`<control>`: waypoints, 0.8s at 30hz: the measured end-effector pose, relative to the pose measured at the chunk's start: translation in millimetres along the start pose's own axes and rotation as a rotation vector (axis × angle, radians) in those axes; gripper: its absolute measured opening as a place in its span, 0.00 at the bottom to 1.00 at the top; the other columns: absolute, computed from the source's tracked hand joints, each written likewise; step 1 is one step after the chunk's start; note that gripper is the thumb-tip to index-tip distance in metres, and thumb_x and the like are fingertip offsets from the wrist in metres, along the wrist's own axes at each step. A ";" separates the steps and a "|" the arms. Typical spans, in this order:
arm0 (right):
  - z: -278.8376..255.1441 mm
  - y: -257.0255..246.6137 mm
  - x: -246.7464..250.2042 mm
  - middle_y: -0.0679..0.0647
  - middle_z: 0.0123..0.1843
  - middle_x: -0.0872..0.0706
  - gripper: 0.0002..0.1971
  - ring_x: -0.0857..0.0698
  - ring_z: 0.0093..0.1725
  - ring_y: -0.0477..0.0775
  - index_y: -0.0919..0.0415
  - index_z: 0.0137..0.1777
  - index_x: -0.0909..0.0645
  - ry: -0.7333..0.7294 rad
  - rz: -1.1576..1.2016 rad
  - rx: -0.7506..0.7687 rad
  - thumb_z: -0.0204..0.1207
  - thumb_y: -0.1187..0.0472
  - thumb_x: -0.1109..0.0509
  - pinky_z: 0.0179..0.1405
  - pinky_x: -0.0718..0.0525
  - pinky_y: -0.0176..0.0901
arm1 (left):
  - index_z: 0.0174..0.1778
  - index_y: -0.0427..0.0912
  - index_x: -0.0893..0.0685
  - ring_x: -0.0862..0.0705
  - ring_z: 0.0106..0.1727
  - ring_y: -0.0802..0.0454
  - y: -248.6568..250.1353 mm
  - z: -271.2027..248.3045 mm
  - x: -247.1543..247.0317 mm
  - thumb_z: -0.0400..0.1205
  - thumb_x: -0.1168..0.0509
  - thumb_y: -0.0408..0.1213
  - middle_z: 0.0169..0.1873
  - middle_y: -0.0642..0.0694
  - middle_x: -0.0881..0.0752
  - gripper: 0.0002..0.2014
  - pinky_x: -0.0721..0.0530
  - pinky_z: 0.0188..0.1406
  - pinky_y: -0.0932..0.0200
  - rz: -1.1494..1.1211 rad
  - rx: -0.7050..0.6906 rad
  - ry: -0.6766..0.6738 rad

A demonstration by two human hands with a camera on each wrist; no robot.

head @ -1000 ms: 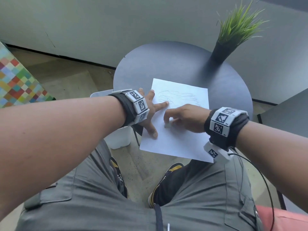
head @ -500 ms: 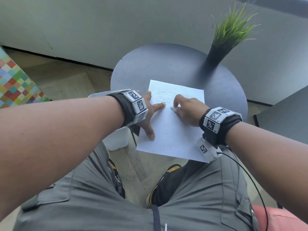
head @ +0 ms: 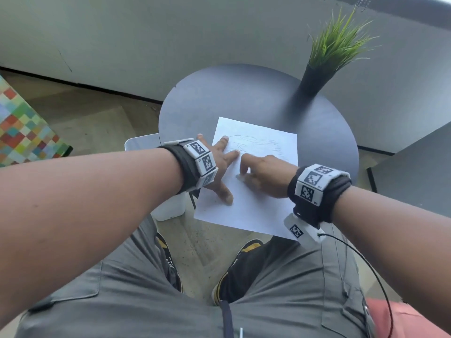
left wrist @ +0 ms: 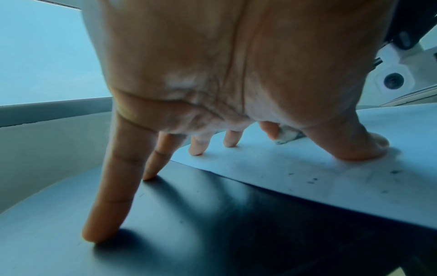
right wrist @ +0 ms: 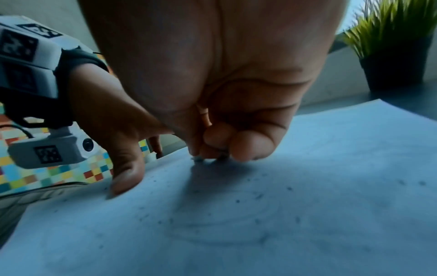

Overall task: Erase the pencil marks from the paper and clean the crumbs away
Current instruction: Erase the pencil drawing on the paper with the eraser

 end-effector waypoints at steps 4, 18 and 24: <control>5.0 35.6 26.4 0.62 0.53 0.17 0.11 0.19 0.50 0.65 0.58 0.57 0.29 0.165 0.029 -0.200 0.84 0.51 0.41 0.48 0.18 0.52 | 0.85 0.67 0.64 0.45 0.79 0.16 1.9 1.3 0.0 0.60 0.34 0.82 0.87 0.41 0.61 0.63 0.32 0.70 0.24 -0.014 0.009 -0.019; -10.8 -10.7 -9.9 0.61 0.51 0.15 0.09 0.18 0.48 0.66 0.54 0.62 0.32 0.032 -0.021 0.107 0.84 0.56 0.44 0.47 0.18 0.55 | 0.84 0.70 0.63 0.53 0.84 0.23 4.1 10.0 -1.3 0.60 0.33 0.81 0.86 0.33 0.59 0.62 0.35 0.71 0.20 0.022 -0.036 -0.012; -0.8 43.3 20.3 0.64 0.51 0.18 0.08 0.20 0.46 0.65 0.57 0.54 0.33 0.192 0.004 -0.208 0.84 0.52 0.44 0.44 0.20 0.52 | 0.85 0.62 0.67 0.62 0.87 0.34 4.5 10.6 -7.3 0.64 0.34 0.80 0.86 0.37 0.66 0.64 0.44 0.78 0.25 0.024 -0.058 -0.018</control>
Point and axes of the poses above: each hand's wrist, its own z-axis towards the middle knuckle, its own x-axis out of the back of the hand, y = z × x, the point moved 9 cm from there along z, towards the middle knuckle
